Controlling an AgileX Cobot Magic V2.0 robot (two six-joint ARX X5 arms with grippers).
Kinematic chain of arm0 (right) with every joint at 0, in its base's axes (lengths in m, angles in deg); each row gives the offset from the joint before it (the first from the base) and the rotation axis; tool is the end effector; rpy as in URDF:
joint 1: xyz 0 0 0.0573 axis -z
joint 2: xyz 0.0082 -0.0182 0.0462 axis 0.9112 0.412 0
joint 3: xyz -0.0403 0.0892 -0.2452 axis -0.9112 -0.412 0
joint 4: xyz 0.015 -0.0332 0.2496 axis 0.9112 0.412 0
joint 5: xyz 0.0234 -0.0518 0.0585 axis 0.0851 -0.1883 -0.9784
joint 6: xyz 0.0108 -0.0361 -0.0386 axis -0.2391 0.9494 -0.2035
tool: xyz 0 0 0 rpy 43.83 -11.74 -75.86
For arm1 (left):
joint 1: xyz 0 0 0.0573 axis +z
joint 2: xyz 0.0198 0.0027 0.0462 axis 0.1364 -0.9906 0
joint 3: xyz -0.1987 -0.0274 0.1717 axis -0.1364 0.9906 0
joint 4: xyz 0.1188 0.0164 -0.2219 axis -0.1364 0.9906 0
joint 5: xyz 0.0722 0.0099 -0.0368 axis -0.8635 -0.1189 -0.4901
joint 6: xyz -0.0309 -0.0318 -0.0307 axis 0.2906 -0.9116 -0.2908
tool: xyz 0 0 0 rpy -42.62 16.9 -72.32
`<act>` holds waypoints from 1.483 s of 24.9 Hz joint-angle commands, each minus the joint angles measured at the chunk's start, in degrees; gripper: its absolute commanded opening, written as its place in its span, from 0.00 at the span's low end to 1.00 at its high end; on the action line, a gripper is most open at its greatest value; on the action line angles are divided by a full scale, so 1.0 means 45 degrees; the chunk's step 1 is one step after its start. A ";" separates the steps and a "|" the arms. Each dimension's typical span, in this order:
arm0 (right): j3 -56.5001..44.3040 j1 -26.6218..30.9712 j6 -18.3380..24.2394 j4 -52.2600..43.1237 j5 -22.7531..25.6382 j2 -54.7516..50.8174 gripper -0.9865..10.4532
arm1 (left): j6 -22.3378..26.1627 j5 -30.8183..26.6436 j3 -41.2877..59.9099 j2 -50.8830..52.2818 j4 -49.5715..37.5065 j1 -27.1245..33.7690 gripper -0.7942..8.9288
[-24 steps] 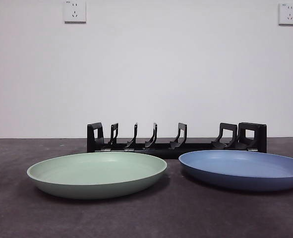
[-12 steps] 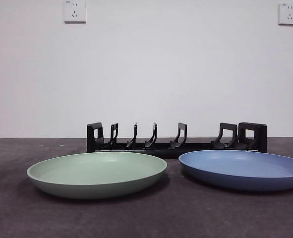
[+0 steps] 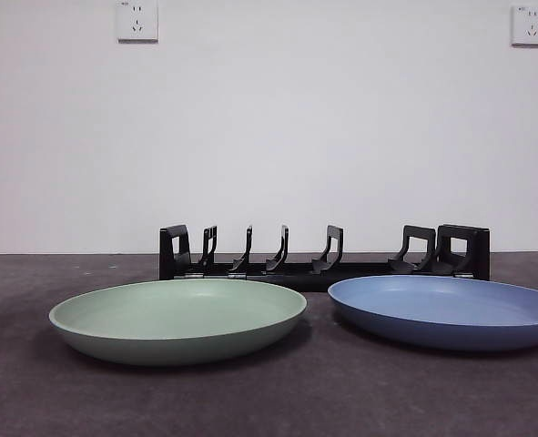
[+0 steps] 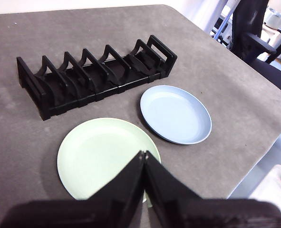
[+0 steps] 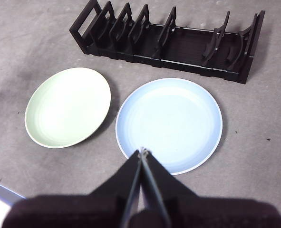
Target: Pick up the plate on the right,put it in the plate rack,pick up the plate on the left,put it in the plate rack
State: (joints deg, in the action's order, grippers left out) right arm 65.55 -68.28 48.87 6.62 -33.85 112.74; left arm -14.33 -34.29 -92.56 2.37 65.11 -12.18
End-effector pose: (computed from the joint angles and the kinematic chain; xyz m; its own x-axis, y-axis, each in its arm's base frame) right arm 0.1090 0.0167 0.3685 0.6616 0.4353 -0.6106 -0.4228 0.8890 0.1756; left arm 0.0999 -0.0248 0.3586 0.6460 -0.6417 -0.4134 0.5865 0.7639 -0.2691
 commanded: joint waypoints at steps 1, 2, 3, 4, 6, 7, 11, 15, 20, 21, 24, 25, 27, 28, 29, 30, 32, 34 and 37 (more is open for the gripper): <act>0.0034 -0.0010 0.0092 0.0000 -0.0039 0.0000 0.10 | 0.0228 0.0049 0.0005 0.0000 -0.0189 -0.0146 0.16; 0.0034 -0.0010 0.0087 0.0000 -0.0044 0.0000 0.16 | 0.0228 0.0044 -0.0034 -0.0058 -0.0185 -0.0199 0.34; 0.0034 -0.0010 0.0078 0.0000 -0.0044 0.0000 0.25 | 0.0223 0.0044 -0.0063 -0.0102 -0.0194 -0.0233 0.54; 0.0034 -0.0010 -0.0015 0.0000 -0.0044 0.0000 0.38 | 0.0233 0.0039 -0.0131 -0.0189 -0.0199 -0.0301 0.75; 0.0034 -0.0010 -0.0369 0.0000 -0.0039 0.0000 0.61 | 0.0379 0.0044 -0.0374 -0.0369 -0.0160 -0.0461 0.80; 0.0034 -0.0010 -0.0427 0.0005 -0.0039 0.0000 0.65 | 0.0617 0.0049 -0.0500 -0.0442 -0.0160 -0.0568 0.80; 0.0034 -0.0010 -0.0588 0.0029 -0.0039 0.0000 0.66 | 0.1292 0.0044 -0.1122 -0.1010 -0.0131 -0.1331 0.80; 0.0034 -0.0010 -0.0583 0.0044 -0.0039 0.0068 0.66 | 0.1622 0.0044 -0.1506 -0.1933 -0.0068 -0.2526 0.79; 0.0034 -0.0010 -0.0588 0.0073 0.0350 0.0967 0.66 | 0.1734 0.0044 -0.1520 -0.3453 -0.0180 -0.4095 0.79; 0.0034 -0.0010 -0.0588 0.0068 0.0534 0.1350 0.66 | 0.1972 0.0039 -0.1520 -0.3677 -0.0316 -0.4415 0.79; 0.0034 -0.0010 -0.0593 0.0029 0.0971 0.2982 0.66 | 0.2535 -0.0083 -0.1520 -0.4148 -0.0690 -0.5231 0.79; 0.0034 -0.0010 -0.0607 -0.0019 0.1107 0.3604 0.66 | 0.2803 -0.0117 -0.1520 -0.4216 -0.0738 -0.5455 0.79; 0.0034 -0.0010 -0.0748 -0.0355 0.1375 0.4920 0.66 | 0.3254 -0.0534 -0.1520 -0.4235 -0.0816 -0.5858 0.79; 0.0034 -0.0010 -0.0889 -0.0656 0.1375 0.5586 0.66 | 0.3444 -0.0831 -0.1520 -0.4231 -0.0845 -0.6071 0.79; 0.0034 -0.0010 -0.0923 -0.0952 0.1379 0.6251 0.66 | 0.3643 -0.1127 -0.1520 -0.4231 -0.0840 -0.6271 0.79; 0.0034 -0.0010 -0.0923 -0.1200 0.1472 0.6878 0.66 | 0.3696 -0.1462 -0.1520 -0.4226 -0.0840 -0.6455 0.79; 0.0034 -0.0010 -0.0923 -0.1520 0.1817 0.7820 0.66 | 0.4002 -0.2001 -0.1520 -0.4231 -0.0831 -0.6698 0.79; 0.0034 -0.0010 -0.0918 -0.1753 0.2059 0.8563 0.66 | 0.4221 -0.2399 -0.1520 -0.4231 -0.0840 -0.6912 0.79; 0.0034 -0.0010 -0.0918 -0.2040 0.2195 0.9423 0.66 | 0.4619 -0.2822 -0.1520 -0.4231 -0.0869 -0.7208 0.79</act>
State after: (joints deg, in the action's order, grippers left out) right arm 65.55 -68.26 45.11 -2.34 -24.17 154.33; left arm 4.18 -46.53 -99.43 -16.73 61.76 -44.14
